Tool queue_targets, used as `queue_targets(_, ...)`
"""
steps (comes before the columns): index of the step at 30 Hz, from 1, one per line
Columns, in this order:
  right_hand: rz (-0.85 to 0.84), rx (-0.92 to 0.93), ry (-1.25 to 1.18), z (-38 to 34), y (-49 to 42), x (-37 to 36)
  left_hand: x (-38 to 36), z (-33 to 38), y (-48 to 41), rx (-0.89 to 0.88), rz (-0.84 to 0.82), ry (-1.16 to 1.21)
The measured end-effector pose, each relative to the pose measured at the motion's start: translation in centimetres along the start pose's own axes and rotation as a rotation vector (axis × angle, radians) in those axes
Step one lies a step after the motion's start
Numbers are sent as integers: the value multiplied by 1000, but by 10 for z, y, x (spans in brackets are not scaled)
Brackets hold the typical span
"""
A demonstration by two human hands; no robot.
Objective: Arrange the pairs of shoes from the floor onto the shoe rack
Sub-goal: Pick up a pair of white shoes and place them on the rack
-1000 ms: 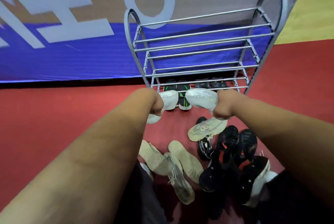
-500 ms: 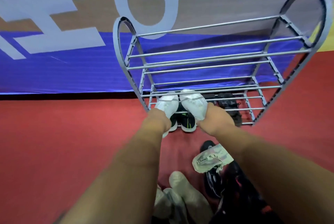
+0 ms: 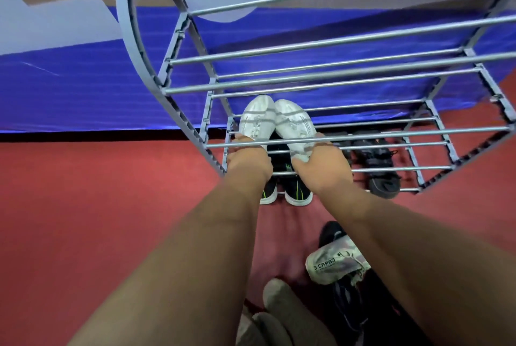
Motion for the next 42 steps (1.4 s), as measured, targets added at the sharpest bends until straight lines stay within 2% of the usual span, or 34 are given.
queue_targets(6, 65, -54, 0, 12, 1, -10, -26, 3, -3, 15, -132, -89)
queue_targets(9, 90, -62, -22, 12, 4, -12, -23, 9, 0, -74, -89, -93)
queue_targets(10, 93, -60, -39, 11, 5, -13, -23, 7, -2, -63, -75, -14)
queue_targets(12, 66, -62, -83, 8, 6, -20, -20, -2, -4, 12, -79, 130)
queue_targets(16, -97, -6, -78, -1, 6, -40, -11, -11, -5, -84, -28, 85)
queue_targets(19, -192, 85, 22, 0, 6, -45, -14, -20, -1, -109, -139, 80)
queue_targets(21, -173, 123, 15, 3, 4, -43, -17, -28, -1, -88, -196, 102)
queue_targets(27, -143, 151, -51, -5, 4, -46, -13, -29, -3, -88, -92, 241)
queue_targets(30, -130, 132, -46, -4, 3, -50, -14, -25, -3, -101, -55, 208)
queue_targets(35, -119, 106, -108, -3, 1, -49, -21, -25, -8, -97, -80, 184)
queue_targets(42, -140, 93, -77, -2, 3, -47, -18, -23, -2, -102, -95, 164)
Point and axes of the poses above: each hand's wrist, its own y-axis away from the middle knuckle, its own x-axis out of the back of the hand, z = x × y, the point moved 8 cm from there along -y, towards the middle knuckle, and after that the axes turned 2 degrees about -y, right-handed, at the moved point
